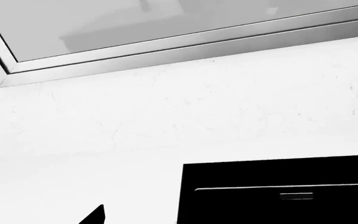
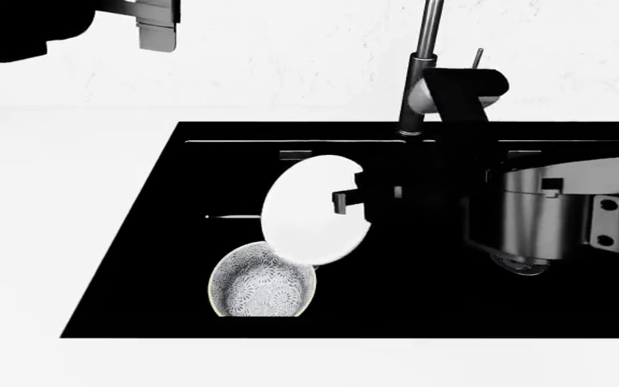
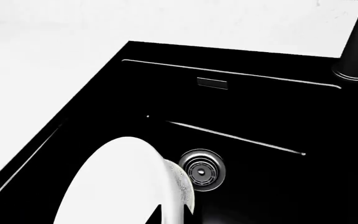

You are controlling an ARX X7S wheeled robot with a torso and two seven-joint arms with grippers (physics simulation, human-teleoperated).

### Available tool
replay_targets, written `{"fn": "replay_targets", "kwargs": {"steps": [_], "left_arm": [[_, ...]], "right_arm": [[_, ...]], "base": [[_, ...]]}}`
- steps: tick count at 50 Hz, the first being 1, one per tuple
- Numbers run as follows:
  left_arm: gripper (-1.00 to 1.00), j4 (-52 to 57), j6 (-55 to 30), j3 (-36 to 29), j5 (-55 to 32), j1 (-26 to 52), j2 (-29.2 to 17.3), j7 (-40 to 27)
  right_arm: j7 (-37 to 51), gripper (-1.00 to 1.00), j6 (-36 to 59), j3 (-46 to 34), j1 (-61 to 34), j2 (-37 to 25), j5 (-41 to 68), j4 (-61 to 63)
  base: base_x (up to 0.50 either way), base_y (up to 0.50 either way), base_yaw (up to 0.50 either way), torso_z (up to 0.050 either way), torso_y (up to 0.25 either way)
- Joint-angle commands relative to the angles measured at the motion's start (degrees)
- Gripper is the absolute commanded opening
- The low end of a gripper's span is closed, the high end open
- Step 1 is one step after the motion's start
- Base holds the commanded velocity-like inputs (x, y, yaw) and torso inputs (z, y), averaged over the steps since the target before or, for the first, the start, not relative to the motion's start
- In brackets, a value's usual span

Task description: Stack the bowls in the sink.

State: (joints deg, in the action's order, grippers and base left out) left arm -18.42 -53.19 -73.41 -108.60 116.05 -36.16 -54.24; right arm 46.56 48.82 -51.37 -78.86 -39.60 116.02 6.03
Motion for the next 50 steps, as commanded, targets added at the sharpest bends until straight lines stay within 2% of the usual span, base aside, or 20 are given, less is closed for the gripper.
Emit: {"fn": "replay_targets", "kwargs": {"steps": [1,16,35,50], "left_arm": [[1.00,1.2,0.2,0.1,0.3,-0.3,-1.4,-1.3],[1.00,1.0,0.7,0.3,0.2,-1.4,-1.5,-0.9],[1.00,0.0,1.1,0.5,0.6,-2.3,-1.2,0.2],[1.00,-0.4,1.4,0.4,0.8,-3.2,-1.0,0.5]], "right_arm": [[-2.1,-1.00,2.5,-2.7,-1.8,4.6,-3.0,-4.6],[-3.9,-1.00,3.7,-4.1,-2.2,7.8,-3.4,-5.2],[-5.2,-1.00,5.1,-5.6,-1.3,8.8,-2.7,-3.9],[-13.7,-1.00,3.8,-6.9,-0.6,13.0,-9.2,-11.9]], "base": [[0.00,0.00,0.00,0.000,0.000],[0.00,0.00,0.00,0.000,0.001],[0.00,0.00,0.00,0.001,0.000],[0.00,0.00,0.00,0.000,0.001]]}}
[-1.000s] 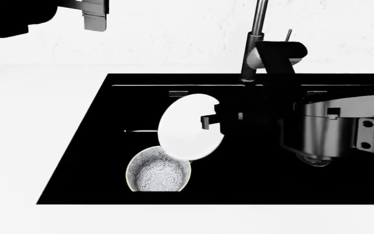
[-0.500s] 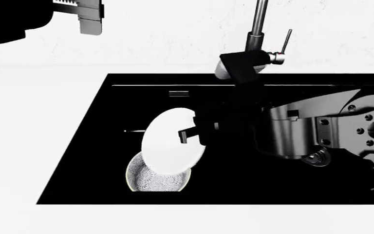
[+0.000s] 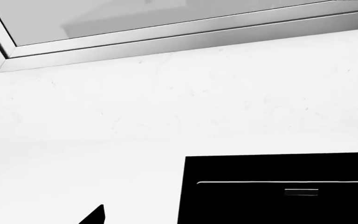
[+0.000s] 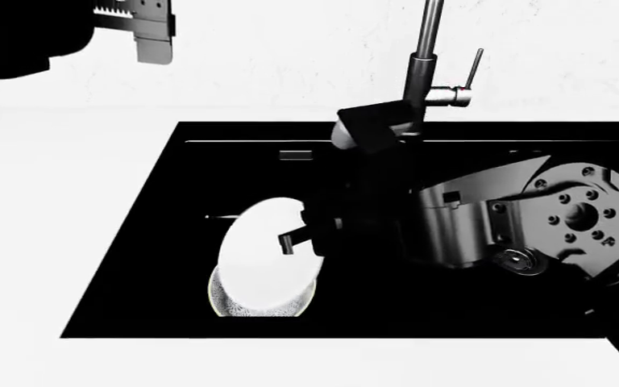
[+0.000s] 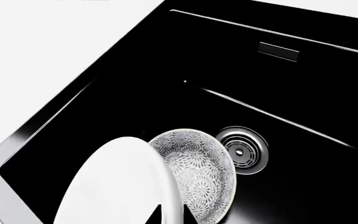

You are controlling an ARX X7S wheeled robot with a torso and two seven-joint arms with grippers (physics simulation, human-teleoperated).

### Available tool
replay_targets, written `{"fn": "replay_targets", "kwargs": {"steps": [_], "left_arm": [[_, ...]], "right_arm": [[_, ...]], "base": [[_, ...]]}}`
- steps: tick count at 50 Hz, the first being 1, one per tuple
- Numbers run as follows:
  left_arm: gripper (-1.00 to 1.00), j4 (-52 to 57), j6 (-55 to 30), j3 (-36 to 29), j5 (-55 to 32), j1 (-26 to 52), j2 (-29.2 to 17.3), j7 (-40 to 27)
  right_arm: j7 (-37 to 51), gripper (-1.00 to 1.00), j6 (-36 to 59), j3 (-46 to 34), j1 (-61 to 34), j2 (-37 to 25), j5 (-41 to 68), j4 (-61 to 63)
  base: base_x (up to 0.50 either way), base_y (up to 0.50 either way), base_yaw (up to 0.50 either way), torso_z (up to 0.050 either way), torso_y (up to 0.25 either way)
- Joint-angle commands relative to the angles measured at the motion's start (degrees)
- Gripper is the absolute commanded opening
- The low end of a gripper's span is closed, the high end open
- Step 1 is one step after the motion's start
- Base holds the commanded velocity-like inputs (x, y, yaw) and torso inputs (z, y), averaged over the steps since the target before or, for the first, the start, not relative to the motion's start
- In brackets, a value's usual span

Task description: Stack the bowls in the sink.

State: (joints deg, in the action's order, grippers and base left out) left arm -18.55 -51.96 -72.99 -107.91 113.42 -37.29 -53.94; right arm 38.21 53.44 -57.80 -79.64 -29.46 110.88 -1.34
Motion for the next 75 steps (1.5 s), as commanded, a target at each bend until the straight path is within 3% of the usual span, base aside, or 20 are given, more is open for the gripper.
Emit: {"fn": "replay_targets", "kwargs": {"steps": [1,23,75], "left_arm": [[1.00,-0.2,0.2,0.0,0.1,-0.6,0.1,0.2],[1.00,0.6,1.2,0.5,-0.1,-2.5,-1.0,0.4],[1.00,0.4,2.1,0.8,1.1,-4.6,-0.5,2.6]], "right_arm": [[-5.9,-1.00,-1.0,-0.6,0.4,3.2,-4.5,-5.0],[-10.6,-1.00,-1.0,-3.0,3.7,6.1,-5.8,-8.4],[-23.7,-1.00,-3.1,-11.0,1.8,16.9,-18.4,-34.2]], "base": [[0.00,0.00,0.00,0.000,0.000],[0.00,0.00,0.00,0.000,0.000],[0.00,0.00,0.00,0.000,0.000]]}}
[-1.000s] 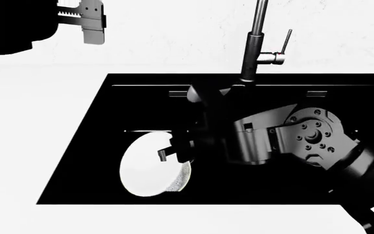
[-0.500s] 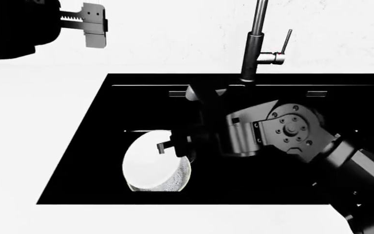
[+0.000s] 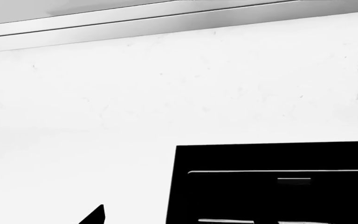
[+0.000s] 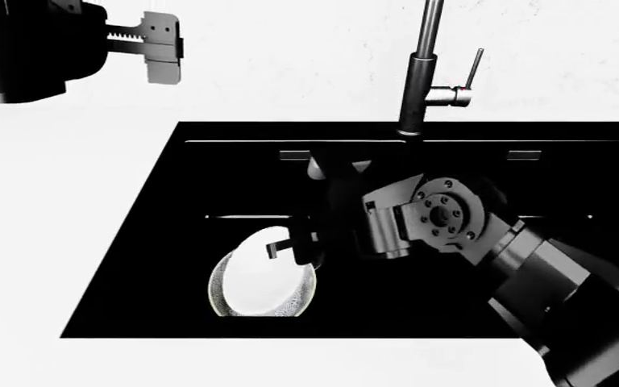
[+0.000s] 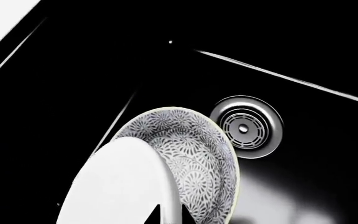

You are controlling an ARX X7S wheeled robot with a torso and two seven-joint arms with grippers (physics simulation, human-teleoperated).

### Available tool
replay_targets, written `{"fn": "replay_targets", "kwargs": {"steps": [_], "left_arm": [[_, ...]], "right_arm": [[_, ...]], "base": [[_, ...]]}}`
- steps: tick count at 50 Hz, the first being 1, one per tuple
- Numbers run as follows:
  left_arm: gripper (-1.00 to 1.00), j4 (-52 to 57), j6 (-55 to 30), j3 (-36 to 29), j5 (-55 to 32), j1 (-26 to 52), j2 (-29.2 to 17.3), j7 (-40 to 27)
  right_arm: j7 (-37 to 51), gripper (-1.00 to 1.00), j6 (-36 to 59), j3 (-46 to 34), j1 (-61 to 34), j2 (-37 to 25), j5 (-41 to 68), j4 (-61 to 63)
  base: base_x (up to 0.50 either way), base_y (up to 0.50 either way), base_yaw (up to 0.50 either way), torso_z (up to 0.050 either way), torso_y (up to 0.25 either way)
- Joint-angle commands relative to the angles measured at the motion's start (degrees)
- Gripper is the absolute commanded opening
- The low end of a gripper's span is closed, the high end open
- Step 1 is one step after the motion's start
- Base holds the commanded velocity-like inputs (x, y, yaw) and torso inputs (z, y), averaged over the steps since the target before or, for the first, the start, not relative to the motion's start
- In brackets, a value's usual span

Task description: Stack the bowls in the sink.

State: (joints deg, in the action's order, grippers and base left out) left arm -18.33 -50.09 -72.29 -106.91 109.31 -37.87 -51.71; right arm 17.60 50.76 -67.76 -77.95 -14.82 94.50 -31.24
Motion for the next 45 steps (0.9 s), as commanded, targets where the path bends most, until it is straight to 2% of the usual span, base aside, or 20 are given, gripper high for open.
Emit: {"fn": "replay_targets", "kwargs": {"steps": [1,27,38,45], "left_arm": [[1.00,0.2,0.3,0.1,0.2,-0.5,0.0,0.4],[1.00,0.6,0.3,0.4,0.2,-1.2,-0.5,0.6],[1.00,0.5,0.2,0.4,0.5,-1.2,-0.4,0.8],[1.00,0.6,0.3,0.4,0.7,-1.5,-0.3,1.1]], "right_arm": [[-3.4,-1.00,-0.3,-1.2,0.2,2.3,-2.1,-4.4],[-9.0,-1.00,-1.0,-3.1,0.4,5.5,-4.3,-9.4],[-8.6,-1.00,-2.4,-2.1,-0.1,4.9,-4.2,-8.7],[-9.8,-1.00,-2.8,-3.3,0.3,6.7,-5.5,-11.4]], "base": [[0.00,0.00,0.00,0.000,0.000],[0.00,0.00,0.00,0.000,0.000],[0.00,0.00,0.00,0.000,0.001],[0.00,0.00,0.00,0.000,0.000]]}}
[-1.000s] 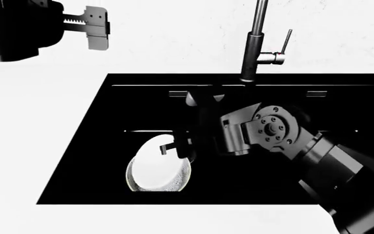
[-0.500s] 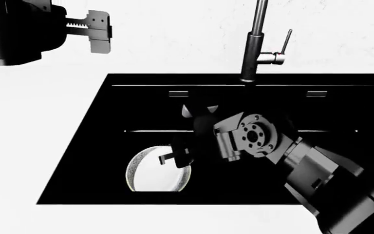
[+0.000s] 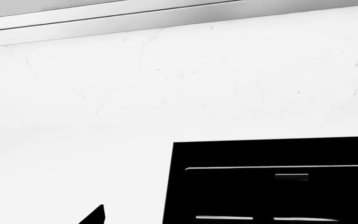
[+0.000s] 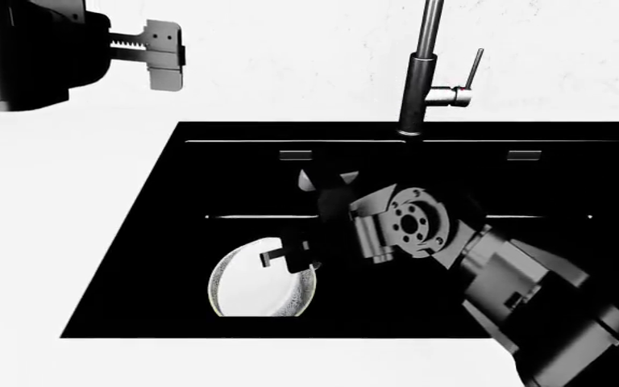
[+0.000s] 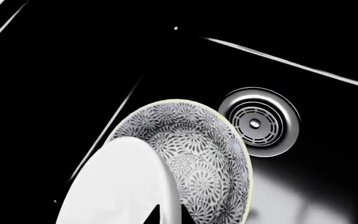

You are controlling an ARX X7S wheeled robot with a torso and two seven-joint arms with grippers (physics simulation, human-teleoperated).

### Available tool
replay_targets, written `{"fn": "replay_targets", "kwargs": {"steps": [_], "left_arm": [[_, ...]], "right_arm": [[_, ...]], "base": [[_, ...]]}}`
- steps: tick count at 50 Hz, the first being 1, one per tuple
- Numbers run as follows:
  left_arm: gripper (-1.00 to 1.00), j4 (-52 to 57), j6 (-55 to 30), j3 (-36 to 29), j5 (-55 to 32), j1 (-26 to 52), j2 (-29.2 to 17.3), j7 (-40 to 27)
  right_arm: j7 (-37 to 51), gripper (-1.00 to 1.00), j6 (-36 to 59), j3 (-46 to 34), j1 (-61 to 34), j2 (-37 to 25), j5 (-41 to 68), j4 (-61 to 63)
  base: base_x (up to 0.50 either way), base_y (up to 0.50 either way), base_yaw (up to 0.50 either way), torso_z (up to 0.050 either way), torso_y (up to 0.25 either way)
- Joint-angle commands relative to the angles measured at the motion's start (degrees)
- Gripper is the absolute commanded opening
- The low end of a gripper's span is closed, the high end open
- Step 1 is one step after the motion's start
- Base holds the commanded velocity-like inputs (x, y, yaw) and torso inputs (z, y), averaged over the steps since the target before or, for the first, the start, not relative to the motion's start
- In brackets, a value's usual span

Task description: Stack the bowls in the sink.

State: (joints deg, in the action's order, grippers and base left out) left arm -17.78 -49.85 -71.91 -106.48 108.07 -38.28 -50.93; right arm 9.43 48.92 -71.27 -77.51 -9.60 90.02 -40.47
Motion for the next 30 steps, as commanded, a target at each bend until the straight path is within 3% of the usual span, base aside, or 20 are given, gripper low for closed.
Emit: {"fn": "replay_targets", "kwargs": {"steps": [1,16,30], "left_arm": [[1.00,0.0,0.1,0.0,0.3,-0.3,0.1,0.4],[1.00,0.0,0.4,0.0,0.7,-1.0,0.2,1.0],[1.00,0.5,0.7,0.2,0.8,-1.7,-0.2,1.2]], "right_arm": [[-1.7,-1.00,-1.0,0.1,-0.2,1.8,-1.2,-2.7],[-9.2,-1.00,-2.4,-3.6,-1.8,9.3,-5.2,-17.6],[-10.3,-1.00,-6.4,-13.6,-3.2,9.6,4.3,-18.7]], "base": [[0.00,0.00,0.00,0.000,0.000],[0.00,0.00,0.00,0.000,0.000],[0.00,0.00,0.00,0.001,0.001]]}}
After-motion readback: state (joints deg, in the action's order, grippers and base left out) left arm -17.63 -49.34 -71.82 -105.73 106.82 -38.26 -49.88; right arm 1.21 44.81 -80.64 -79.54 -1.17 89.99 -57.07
